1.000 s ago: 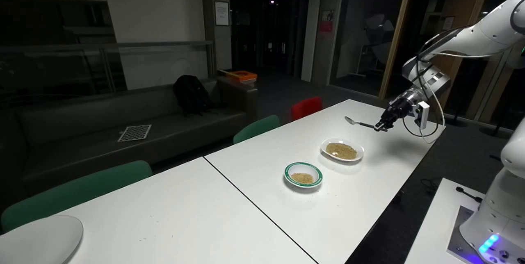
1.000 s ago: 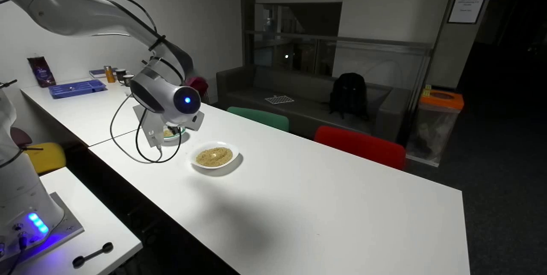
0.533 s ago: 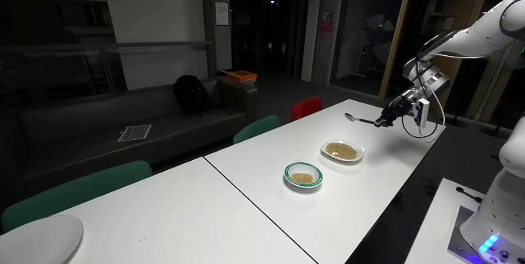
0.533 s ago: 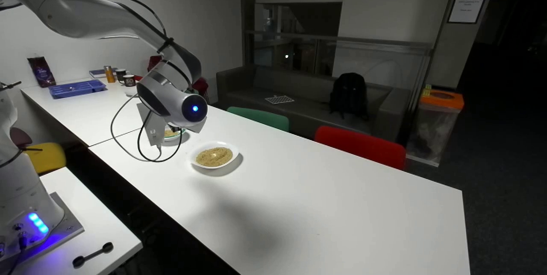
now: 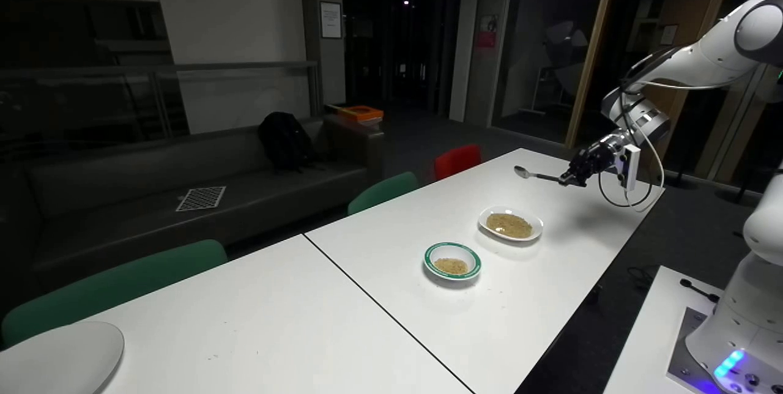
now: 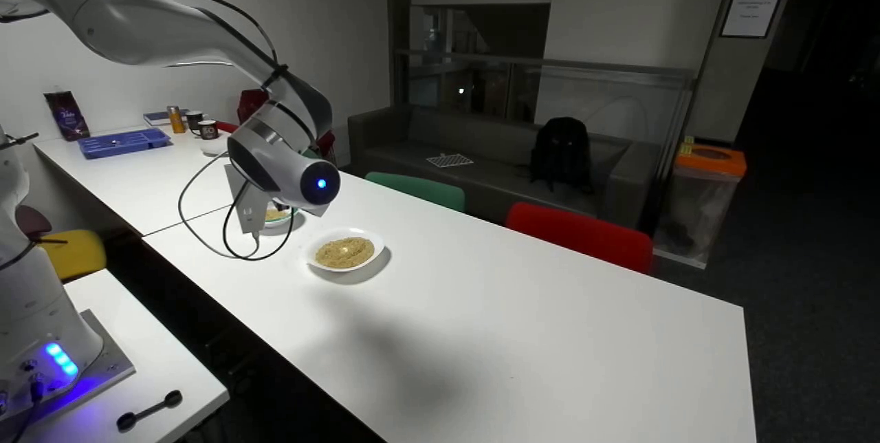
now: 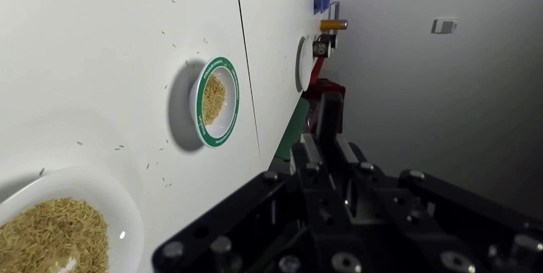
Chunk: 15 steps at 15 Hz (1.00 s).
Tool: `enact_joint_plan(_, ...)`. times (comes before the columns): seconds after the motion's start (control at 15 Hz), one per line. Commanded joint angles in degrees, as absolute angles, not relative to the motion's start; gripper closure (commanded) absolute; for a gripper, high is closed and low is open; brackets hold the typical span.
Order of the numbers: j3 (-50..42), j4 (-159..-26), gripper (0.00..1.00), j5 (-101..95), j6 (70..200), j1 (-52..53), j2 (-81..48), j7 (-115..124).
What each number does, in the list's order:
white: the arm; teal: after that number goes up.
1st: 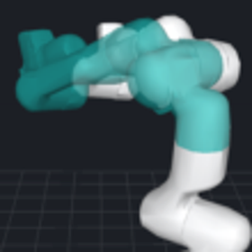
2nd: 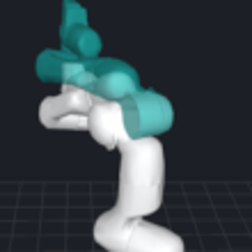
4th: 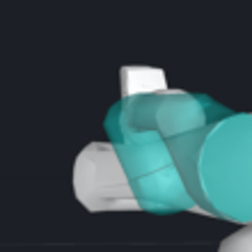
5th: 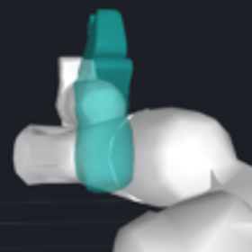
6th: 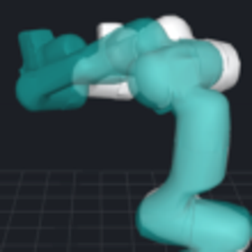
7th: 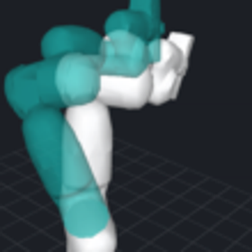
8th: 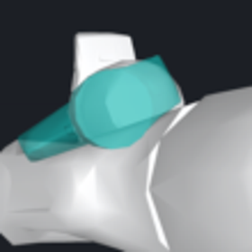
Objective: Use the silver spoon to spoon out some contents from the bowl on the left and place them in the bowl on the right
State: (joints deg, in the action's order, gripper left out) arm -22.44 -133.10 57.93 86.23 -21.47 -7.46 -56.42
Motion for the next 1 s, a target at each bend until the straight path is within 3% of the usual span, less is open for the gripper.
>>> enact_joint_plan(0.0,-22.1,-131.7,0.97,57.1,84.5,-22.3,-7.7,-58.1)
enact_joint_plan(0.33,-21.1,-133.6,0.97,50.7,91.9,-20.7,-6.0,-64.7)
enact_joint_plan(0.93,-15.0,-141.7,0.97,46.6,124.2,-15.6,-5.5,-67.0)
